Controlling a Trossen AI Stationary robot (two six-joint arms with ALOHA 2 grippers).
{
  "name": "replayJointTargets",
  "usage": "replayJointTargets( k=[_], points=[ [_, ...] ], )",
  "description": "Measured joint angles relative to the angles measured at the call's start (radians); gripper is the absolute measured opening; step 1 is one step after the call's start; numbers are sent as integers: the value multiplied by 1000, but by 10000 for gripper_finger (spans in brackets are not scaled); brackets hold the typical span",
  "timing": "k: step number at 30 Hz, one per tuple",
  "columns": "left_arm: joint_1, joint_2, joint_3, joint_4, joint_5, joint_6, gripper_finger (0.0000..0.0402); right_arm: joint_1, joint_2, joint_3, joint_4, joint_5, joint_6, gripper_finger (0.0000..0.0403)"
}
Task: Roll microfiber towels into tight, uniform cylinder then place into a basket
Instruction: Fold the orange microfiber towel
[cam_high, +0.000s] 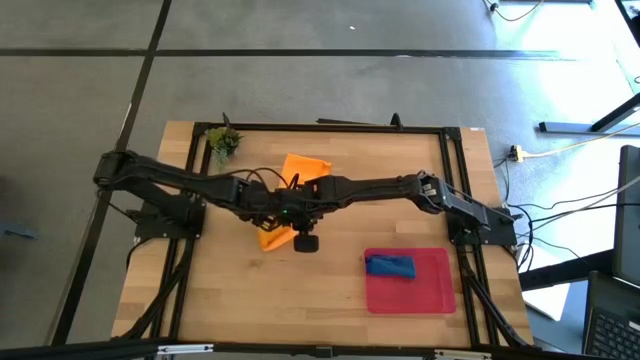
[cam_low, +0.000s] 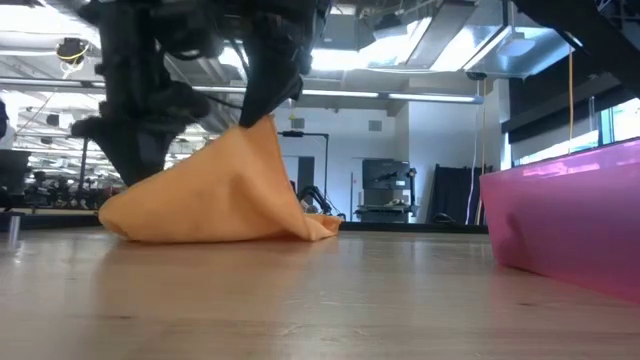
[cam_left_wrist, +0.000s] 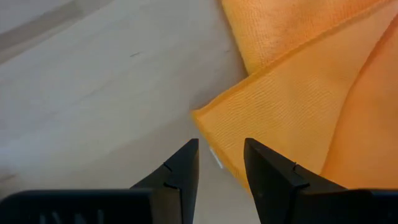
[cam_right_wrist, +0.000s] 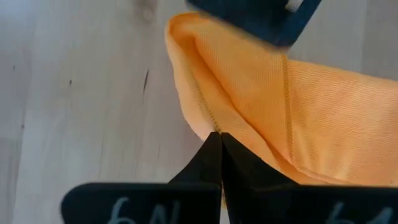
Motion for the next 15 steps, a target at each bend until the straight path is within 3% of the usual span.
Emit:
replayJointTargets(
  k=[8, 15],
  points=[
    [42, 120, 1, 41, 18, 43, 118, -2, 4, -5, -58, -2, 9, 0],
    [72, 137, -1, 103, 17, 125, 118, 0, 2, 0, -105, 43, 0, 0]
  ],
)
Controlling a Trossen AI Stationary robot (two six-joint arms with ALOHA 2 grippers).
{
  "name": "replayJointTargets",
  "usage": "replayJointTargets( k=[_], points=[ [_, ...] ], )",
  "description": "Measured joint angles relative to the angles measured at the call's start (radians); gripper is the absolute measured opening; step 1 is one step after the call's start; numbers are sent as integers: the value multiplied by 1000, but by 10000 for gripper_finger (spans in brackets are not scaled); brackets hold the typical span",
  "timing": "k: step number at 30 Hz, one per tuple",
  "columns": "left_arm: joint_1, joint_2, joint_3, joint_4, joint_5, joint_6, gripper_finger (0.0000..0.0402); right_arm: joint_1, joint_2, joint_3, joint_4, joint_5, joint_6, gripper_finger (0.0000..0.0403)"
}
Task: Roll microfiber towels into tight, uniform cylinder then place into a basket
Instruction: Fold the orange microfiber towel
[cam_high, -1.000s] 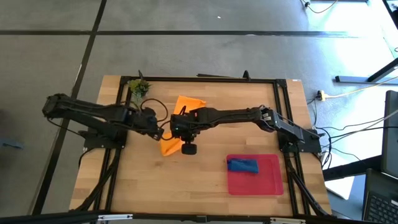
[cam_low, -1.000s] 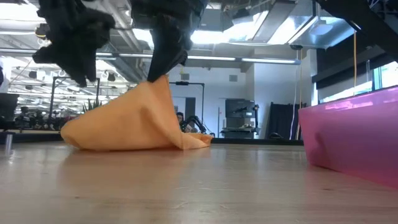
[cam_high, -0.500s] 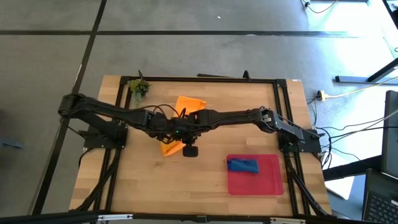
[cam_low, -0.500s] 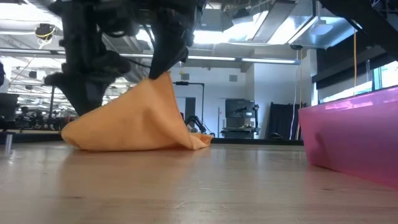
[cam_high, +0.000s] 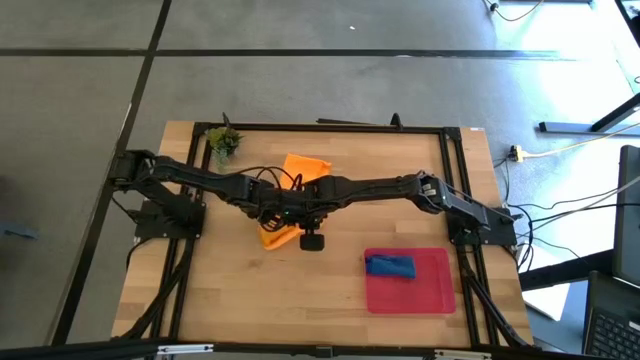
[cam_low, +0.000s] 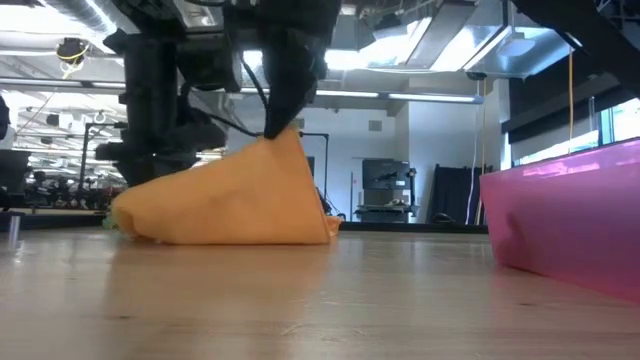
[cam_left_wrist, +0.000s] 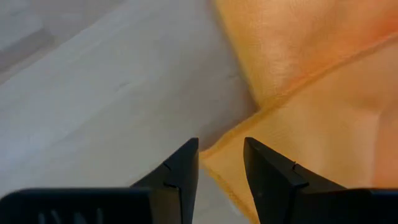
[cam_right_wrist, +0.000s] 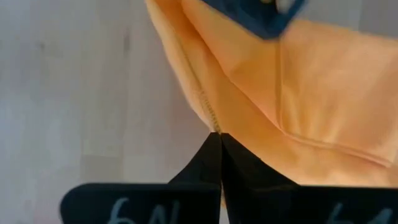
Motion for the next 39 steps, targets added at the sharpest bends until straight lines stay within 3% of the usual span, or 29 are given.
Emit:
replayJointTargets(
  k=[8, 20, 24, 30, 39],
  points=[
    [24, -1, 1, 8, 85, 100, 118, 8, -3, 1, -64, -7, -33, 0],
    [28, -2, 1, 4, 80, 451, 113, 9, -3, 0, -78, -10, -87, 0],
    [33, -5, 1, -20, 81, 501, 111, 8, -3, 0, -79, -10, -91, 0],
    [81, -113, 1, -138, 80, 490, 98, 8, -2, 0, -82, -10, -91, 0],
    [88, -252, 1, -185, 159, 675, 87, 7, -2, 0, -82, -10, -105, 0]
  ],
)
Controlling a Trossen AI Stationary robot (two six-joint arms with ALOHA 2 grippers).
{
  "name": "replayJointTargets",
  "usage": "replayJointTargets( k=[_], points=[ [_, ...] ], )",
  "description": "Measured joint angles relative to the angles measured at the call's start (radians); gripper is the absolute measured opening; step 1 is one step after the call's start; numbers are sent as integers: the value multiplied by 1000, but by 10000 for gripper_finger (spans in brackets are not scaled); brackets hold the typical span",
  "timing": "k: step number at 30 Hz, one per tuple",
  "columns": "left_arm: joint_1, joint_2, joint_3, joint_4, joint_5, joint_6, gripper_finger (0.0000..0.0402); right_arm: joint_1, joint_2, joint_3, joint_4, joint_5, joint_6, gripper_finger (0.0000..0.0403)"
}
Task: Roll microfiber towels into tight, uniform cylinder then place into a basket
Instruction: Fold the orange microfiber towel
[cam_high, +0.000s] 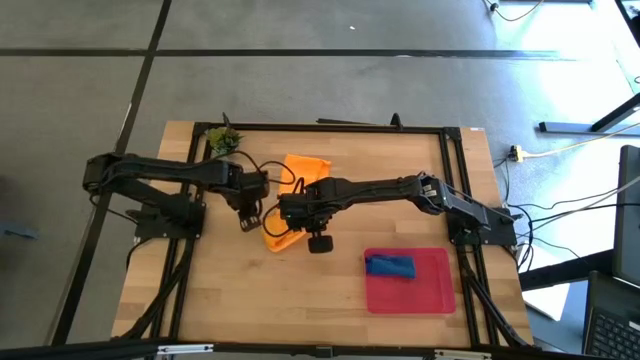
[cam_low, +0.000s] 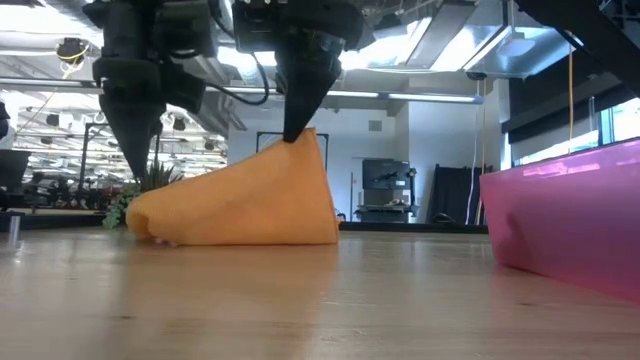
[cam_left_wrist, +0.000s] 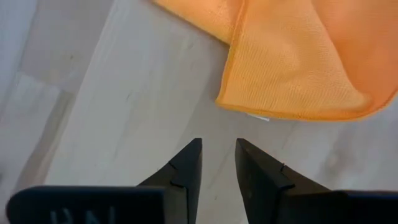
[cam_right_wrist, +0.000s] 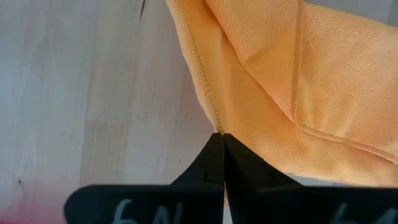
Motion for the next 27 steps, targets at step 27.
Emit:
replayJointTargets(
  k=[27],
  points=[
    [-30, 67, -308, 560, -28, -115, 83, -7, 0, 0, 22, 0, 4, 0]
  ],
)
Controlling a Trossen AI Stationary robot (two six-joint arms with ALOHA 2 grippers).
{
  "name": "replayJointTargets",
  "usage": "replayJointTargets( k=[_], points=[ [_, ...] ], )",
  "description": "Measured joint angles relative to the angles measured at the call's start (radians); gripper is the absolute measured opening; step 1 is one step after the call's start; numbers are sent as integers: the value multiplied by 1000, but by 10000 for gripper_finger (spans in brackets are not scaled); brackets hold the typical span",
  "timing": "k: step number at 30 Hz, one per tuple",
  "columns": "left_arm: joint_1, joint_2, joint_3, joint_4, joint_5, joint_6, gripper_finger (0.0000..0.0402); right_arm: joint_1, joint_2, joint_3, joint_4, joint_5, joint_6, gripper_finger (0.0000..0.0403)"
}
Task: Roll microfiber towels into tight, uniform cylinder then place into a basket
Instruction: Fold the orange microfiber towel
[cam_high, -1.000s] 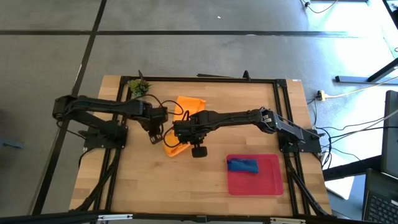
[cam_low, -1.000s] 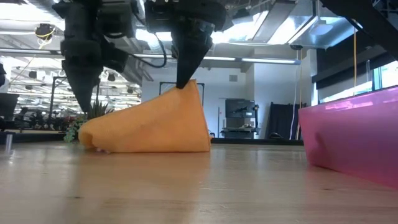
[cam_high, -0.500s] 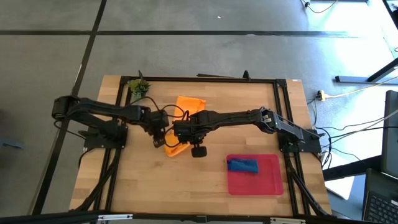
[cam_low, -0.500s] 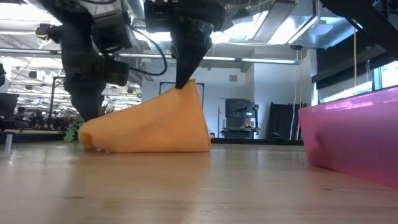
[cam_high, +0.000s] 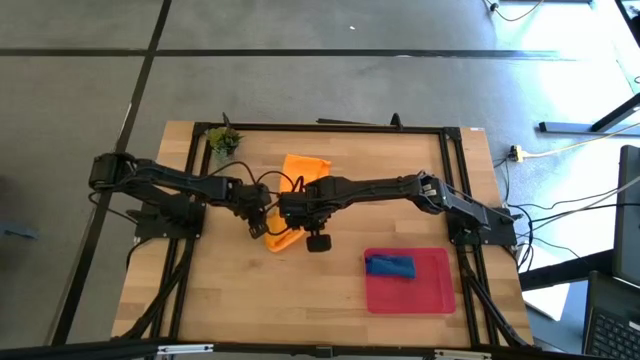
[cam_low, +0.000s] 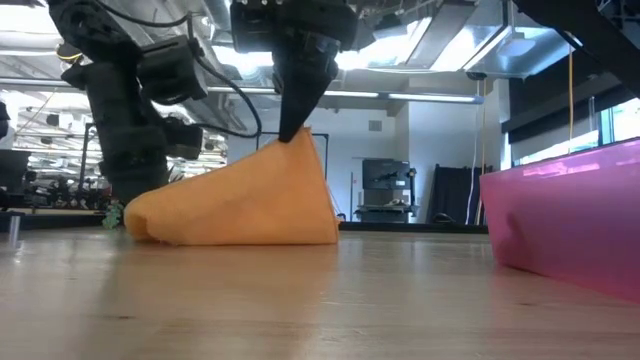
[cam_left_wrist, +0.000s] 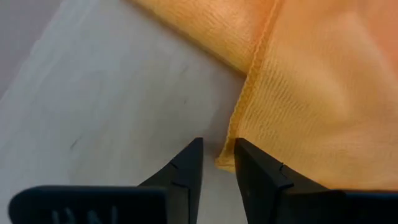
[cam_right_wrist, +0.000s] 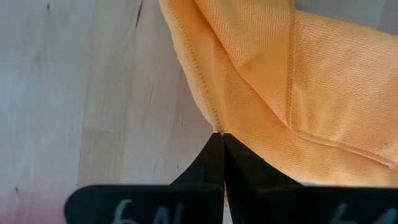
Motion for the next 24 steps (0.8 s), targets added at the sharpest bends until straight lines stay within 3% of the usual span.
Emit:
replayJointTargets(
  k=[9, 16, 20, 24],
  points=[
    [-57, 53, 4, 6, -64, -6, 79, -1, 0, 0, 0, 0, 23, 0],
    [-68, 54, 4, -9, -74, -16, 7, -1, 0, 0, -12, 0, 27, 0],
    [-67, 49, 8, -15, -43, -31, 2, -1, 0, 0, -13, 0, 28, 0],
    [-68, 13, 6, -19, 57, -51, 0, -1, 0, 0, -14, 5, 28, 0]
  ],
)
